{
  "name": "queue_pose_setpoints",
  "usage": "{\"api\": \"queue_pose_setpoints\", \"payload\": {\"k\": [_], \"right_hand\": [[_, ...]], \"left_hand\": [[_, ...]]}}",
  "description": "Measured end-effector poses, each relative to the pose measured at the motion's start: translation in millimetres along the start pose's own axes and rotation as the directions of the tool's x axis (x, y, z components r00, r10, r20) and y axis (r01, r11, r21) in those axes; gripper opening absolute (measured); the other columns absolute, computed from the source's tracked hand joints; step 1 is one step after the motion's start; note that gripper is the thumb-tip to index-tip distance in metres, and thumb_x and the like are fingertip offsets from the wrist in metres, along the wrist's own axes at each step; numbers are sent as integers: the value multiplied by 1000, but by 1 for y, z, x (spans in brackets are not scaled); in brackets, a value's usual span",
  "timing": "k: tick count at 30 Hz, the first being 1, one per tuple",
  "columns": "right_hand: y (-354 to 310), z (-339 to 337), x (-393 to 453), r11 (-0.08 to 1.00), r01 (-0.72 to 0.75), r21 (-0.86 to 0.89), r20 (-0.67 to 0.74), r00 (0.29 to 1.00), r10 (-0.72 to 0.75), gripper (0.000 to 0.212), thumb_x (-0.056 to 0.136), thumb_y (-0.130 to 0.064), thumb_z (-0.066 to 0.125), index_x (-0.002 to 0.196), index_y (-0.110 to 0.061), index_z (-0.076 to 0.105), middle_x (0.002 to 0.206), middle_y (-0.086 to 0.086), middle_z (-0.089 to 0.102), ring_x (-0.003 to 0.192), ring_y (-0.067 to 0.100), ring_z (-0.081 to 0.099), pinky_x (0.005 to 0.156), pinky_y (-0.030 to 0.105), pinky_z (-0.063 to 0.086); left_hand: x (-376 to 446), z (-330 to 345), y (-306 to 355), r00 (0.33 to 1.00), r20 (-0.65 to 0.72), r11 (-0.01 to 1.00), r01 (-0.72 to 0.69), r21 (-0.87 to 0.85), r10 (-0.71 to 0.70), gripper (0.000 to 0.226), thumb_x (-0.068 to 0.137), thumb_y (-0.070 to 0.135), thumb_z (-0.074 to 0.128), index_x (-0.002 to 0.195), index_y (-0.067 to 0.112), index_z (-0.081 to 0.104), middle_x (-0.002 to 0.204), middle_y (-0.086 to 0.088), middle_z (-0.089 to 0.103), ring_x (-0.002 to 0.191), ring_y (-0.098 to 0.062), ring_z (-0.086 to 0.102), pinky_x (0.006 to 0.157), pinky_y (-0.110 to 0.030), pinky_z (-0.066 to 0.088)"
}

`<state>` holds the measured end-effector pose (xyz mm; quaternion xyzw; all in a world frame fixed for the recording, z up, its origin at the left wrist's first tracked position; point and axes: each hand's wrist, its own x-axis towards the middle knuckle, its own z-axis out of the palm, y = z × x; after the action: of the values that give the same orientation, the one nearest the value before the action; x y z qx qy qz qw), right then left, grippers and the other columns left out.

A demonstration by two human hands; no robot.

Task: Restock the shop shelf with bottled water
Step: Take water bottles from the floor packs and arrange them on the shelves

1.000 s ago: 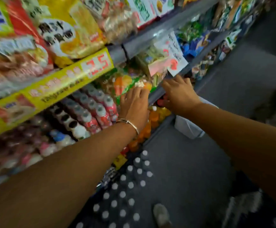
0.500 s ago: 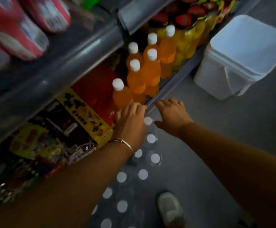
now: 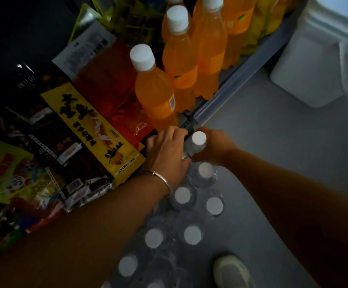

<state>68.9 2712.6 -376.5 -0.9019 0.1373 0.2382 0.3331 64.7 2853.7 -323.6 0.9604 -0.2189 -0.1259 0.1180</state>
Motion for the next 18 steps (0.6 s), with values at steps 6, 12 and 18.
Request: {"api": "queue_pose_setpoints", "payload": {"k": [6, 12, 18], "right_hand": [[-12, -33, -37, 999, 44, 13, -89, 995, -42, 63, 65, -31, 83, 120, -22, 52, 115, 5, 62, 105, 26, 58, 86, 38, 50], [-61, -126, -112, 987, 163, 6, -152, 975, -161, 55, 65, -33, 82, 113, -23, 58, 112, 4, 64, 103, 24, 59, 85, 38, 52], [-146, -242, -213, 951, 305, -52, -177, 934, -310, 52, 62, -41, 82, 107, -22, 65, 107, 2, 67, 100, 21, 61, 85, 36, 51]], "left_hand": [[-5, -31, 19, 1000, 8, 1000, -5, -11, 5, 55, 82, 30, 65, 129, 22, 37, 132, 0, 38, 127, -20, 34, 104, -38, 26], [-24, -122, 64, 1000, 25, 996, 13, -94, -10, 62, 77, 34, 70, 128, 22, 38, 131, -2, 40, 126, -25, 36, 99, -40, 32], [-56, -269, 117, 1000, -2, 988, -8, -155, 8, 68, 64, 41, 76, 121, 18, 45, 124, -6, 52, 118, -27, 49, 94, -43, 43]]}}
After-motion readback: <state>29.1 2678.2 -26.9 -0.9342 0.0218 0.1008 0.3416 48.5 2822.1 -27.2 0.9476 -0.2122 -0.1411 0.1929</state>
